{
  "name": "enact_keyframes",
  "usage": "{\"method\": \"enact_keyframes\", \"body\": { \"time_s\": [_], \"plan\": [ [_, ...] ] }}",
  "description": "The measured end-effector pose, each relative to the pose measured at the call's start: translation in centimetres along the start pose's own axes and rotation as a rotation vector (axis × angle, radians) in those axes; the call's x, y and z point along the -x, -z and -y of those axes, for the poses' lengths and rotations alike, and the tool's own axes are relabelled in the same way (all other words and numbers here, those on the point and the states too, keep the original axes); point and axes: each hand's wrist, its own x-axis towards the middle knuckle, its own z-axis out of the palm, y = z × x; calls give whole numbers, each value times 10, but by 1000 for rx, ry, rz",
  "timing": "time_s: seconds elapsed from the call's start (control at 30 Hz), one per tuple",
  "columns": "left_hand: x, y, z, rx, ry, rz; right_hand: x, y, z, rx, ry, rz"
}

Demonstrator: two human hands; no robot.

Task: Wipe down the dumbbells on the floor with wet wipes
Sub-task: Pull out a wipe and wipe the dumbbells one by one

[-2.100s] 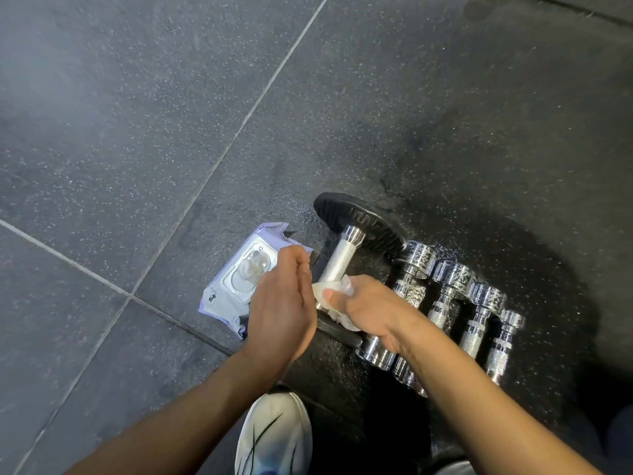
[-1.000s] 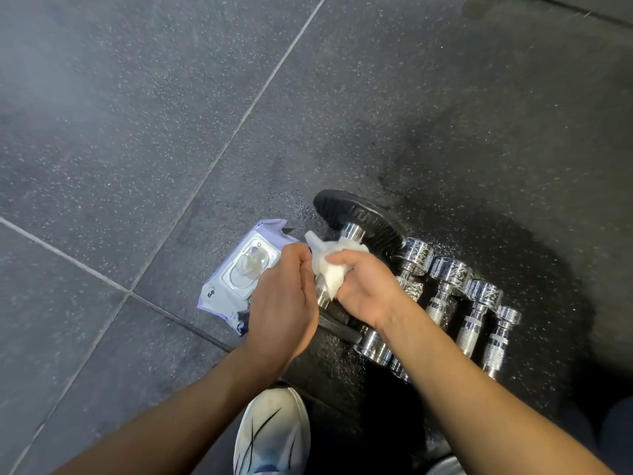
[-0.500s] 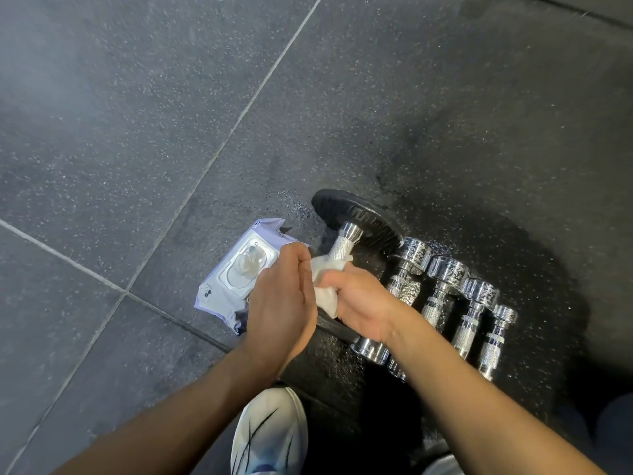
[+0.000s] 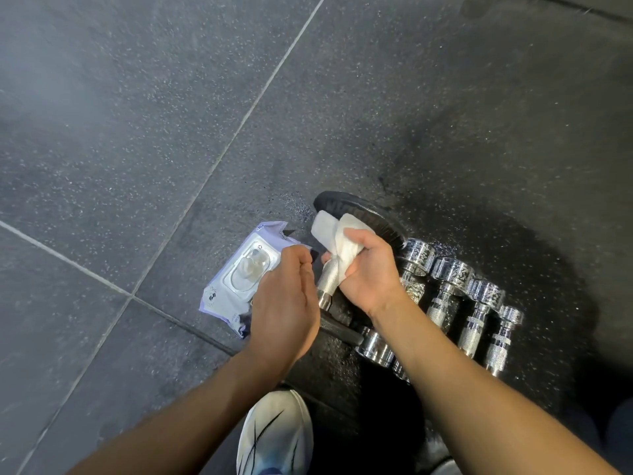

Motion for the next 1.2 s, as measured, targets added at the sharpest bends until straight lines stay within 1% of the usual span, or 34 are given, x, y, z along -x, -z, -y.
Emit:
{"method": "enact_keyframes", "body": {
  "time_s": [0.1,0.2,0.27,0.33,0.4,0.5,0.57,0.8,0.87,0.97,1.03,1.13,1.2],
  "plan": [
    [1,-2,-3,-34,-14,-8,-2,-3,-6,2,-24,-12],
    [1,-2,-5,-49,-11,-8,-1,-4,-8,192,-63,-29],
    [1,-3,-4,-64,-23,-3,3,-4,-12,303,-40,-62],
    [3,-3,-3,-63,-31,2,7,-2,-21,501,-3,-139],
    [3,-3,-3,-69,-46,-9,11,0,-32,783,12,-196],
    [4,-4,-4,-73,-62,-27,26,-4,-33,1065,-94,-165],
    [2,-4,-3,-78,-68,-34,33,-3,-26,1147,-133,-123],
    [2,-3,-1,-60,-73,-25,46,17,-22,1231,-48,-55],
    [1,-2,0,-51,-67,-22,55,16,-12,1229,-50,-84],
    [0,-1,2,-25,-33,-12,70,17,-1,1358,-8,-133],
    [-1,1,2,-15,-12,-6,81,13,0,1399,33,-96],
    [0,2,-1,-4,-6,5,97,13,8,1357,50,-43],
    [-1,4,-1,-3,10,18,109,16,22,1280,55,-36]
  ]
}}
